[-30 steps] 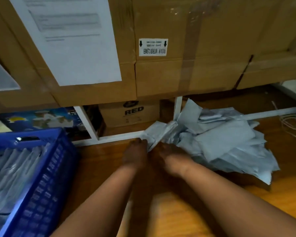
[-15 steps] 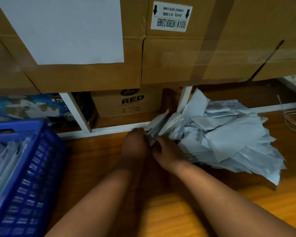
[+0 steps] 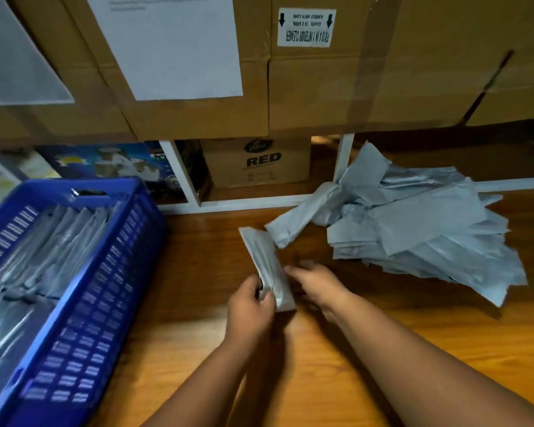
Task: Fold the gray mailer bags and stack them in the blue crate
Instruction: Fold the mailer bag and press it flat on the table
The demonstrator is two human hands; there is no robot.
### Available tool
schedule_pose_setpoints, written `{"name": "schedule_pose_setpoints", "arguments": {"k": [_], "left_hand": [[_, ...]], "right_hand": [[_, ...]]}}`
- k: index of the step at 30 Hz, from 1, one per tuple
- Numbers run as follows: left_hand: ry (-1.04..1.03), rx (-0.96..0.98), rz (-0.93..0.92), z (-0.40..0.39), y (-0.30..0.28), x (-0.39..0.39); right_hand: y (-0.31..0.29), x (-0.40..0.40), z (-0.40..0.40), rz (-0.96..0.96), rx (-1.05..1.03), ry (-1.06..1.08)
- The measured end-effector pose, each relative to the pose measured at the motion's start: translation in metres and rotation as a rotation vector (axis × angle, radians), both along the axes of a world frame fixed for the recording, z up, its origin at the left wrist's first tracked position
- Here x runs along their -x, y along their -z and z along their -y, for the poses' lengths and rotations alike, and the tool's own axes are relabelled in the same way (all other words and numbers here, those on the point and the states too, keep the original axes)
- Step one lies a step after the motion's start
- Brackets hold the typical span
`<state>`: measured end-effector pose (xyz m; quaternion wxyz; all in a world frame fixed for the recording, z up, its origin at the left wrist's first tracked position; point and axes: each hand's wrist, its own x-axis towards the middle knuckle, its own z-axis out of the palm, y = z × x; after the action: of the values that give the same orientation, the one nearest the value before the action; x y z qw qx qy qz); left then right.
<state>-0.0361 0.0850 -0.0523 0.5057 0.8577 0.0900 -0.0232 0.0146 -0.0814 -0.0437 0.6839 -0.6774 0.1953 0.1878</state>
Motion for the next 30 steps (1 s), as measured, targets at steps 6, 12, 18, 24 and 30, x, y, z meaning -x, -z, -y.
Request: {"name": "schedule_pose_setpoints", "arguments": {"k": [6,12,18,24,30], "left_hand": [[0.164,-0.420,0.238,0.005,-0.022,0.064],[0.436,-0.672,0.429,0.039,-0.019,0.110],[0.485,-0.687,0.555,0.040,-0.013,0.125],[0.636,-0.879,0.402,0.015,0.016,0.117],[0.604,-0.989,0.210,0.009,0.027,0.128]], "right_hand": [[-0.011,0.054,0.014,-0.025,-0.184,-0.184],[-0.002,0.087,0.022,-0.018,-0.002,-0.050],[-0.012,0.089,0.068,0.071,0.355,-0.696],[-0.027,0.079,0.059,0.239,1.078,-1.188],[-0.019,0.075,0.046,0.590,1.252,-1.023]]}}
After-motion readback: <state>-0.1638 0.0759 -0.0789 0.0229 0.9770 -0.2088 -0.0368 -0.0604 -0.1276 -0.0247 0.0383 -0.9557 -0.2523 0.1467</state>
